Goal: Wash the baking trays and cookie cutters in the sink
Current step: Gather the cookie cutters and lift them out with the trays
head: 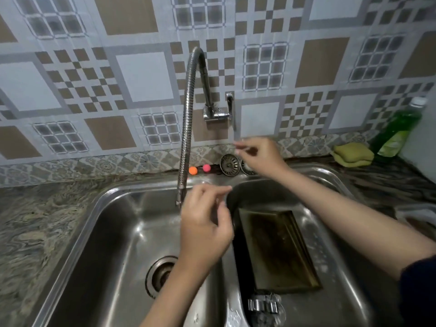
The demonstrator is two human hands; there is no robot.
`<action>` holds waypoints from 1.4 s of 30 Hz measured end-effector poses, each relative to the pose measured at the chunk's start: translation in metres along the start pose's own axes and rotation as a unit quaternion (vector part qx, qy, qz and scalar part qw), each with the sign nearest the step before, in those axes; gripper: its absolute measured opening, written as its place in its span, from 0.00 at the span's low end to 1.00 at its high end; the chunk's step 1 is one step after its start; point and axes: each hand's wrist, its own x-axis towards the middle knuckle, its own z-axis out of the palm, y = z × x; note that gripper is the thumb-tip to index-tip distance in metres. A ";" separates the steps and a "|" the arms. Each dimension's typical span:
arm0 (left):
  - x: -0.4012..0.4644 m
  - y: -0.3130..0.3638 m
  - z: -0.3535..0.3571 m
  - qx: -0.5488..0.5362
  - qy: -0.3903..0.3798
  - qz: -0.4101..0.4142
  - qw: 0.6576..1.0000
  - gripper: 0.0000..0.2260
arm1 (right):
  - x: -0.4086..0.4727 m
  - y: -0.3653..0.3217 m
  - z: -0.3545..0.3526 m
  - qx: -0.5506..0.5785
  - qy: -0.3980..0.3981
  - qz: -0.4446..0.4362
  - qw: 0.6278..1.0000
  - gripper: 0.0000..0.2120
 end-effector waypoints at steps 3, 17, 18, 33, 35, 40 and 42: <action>-0.031 -0.008 0.025 -0.015 -0.268 -0.102 0.958 0.09 | -0.080 0.017 -0.004 -0.010 -0.107 0.068 0.992 0.13; -0.102 -0.011 0.098 0.234 -0.805 -0.026 0.545 0.13 | -0.263 0.125 0.027 -0.068 -0.493 0.306 0.812 0.14; -0.102 -0.012 0.101 0.239 -0.809 -0.028 0.537 0.14 | -0.263 0.128 0.029 -0.060 -0.481 0.310 0.818 0.15; -0.107 -0.036 0.127 0.197 -0.828 -0.104 0.515 0.32 | -0.272 0.144 0.046 0.069 -0.399 0.406 0.820 0.17; -0.111 -0.039 0.129 0.200 -0.837 -0.077 0.503 0.37 | -0.274 0.145 0.050 0.095 -0.398 0.424 0.808 0.26; -0.122 -0.042 0.133 0.211 -0.856 -0.003 0.472 0.41 | -0.271 0.145 0.055 0.168 -0.421 0.495 0.741 0.32; -0.125 -0.044 0.134 0.221 -0.848 0.010 0.481 0.40 | -0.270 0.146 0.054 0.219 -0.431 0.518 0.705 0.28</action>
